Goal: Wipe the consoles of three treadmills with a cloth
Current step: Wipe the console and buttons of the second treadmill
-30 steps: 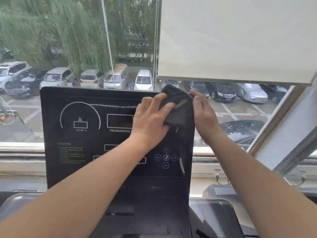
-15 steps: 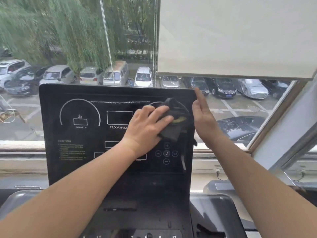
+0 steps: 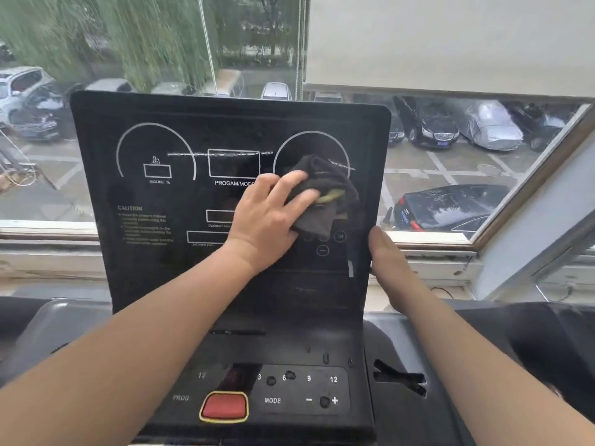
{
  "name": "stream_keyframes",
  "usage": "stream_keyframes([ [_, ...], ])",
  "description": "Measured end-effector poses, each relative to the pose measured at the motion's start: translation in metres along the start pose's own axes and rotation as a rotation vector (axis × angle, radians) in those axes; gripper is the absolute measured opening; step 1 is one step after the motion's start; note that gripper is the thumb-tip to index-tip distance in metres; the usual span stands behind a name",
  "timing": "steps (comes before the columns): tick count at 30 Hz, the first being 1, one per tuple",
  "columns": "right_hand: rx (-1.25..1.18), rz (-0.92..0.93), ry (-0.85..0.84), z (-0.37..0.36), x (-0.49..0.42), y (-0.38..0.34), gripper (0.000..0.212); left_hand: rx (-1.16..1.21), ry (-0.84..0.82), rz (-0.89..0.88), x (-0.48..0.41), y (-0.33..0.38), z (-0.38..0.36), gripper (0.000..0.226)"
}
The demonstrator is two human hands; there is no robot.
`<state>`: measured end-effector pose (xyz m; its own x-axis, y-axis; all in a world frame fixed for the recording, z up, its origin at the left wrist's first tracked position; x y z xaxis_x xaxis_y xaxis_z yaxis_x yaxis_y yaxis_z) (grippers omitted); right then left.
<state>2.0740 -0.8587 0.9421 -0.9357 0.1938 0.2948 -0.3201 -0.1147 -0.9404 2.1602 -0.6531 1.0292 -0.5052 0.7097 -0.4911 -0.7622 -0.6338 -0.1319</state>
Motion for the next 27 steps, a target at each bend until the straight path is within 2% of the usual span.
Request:
stream_keyframes([
  [2, -0.029, -0.005, -0.012, -0.004, 0.002, 0.008, 0.063, 0.073, 0.006, 0.113, 0.015, 0.017, -0.014, 0.057],
  [3, -0.054, 0.0, -0.01, -0.003, 0.001, 0.01, 0.062, 0.094, -0.022, 0.087, 0.023, 0.028, -0.023, 0.059],
  [7, -0.11, -0.012, 0.009, 0.0, -0.001, 0.008, 0.046, -0.019, -0.312, -0.376, 0.048, 0.061, -0.044, 0.052],
  [9, -0.125, -0.008, 0.006, -0.002, -0.001, 0.008, 0.043, -0.101, -0.37, -0.508, 0.045, 0.057, -0.037, 0.053],
  [11, -0.115, -0.007, 0.014, -0.003, -0.002, 0.009, 0.043, -0.129, -0.299, -0.44, 0.035, 0.048, -0.029, 0.051],
  [14, -0.087, 0.009, 0.043, -0.003, -0.002, 0.007, 0.037, 0.077, -0.141, -0.011, 0.026, 0.037, -0.028, 0.059],
  [16, -0.092, 0.028, 0.047, -0.006, -0.002, 0.005, 0.035, 0.218, -0.119, 0.165, 0.033, 0.05, -0.036, 0.065],
  [17, -0.091, 0.037, 0.05, -0.005, -0.004, 0.007, 0.034, 0.256, -0.134, 0.149, 0.036, 0.059, -0.041, 0.066],
  [19, -0.104, 0.037, 0.072, -0.005, -0.004, 0.006, 0.035, 0.245, -0.234, -0.012, 0.04, 0.074, -0.048, 0.07],
  [21, -0.121, 0.005, 0.089, -0.004, -0.005, 0.01, 0.046, 0.177, -0.308, -0.094, 0.042, 0.076, -0.045, 0.065],
  [27, -0.015, 0.037, 0.172, -0.011, 0.004, 0.001, 0.045, 0.112, -0.324, 0.038, 0.053, 0.108, -0.041, 0.036],
])
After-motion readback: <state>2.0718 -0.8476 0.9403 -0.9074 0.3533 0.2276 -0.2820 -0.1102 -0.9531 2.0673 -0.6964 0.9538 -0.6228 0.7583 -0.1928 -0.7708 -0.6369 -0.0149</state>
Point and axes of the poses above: each hand's wrist, its own x-axis away from the middle knuckle, its own z-axis out of the back of the hand, y = z × x, the point moved 5 cm from there along -x, towards the middle knuckle, and after that the axes turned 13 degrees about -y, right-handed, at the moved point
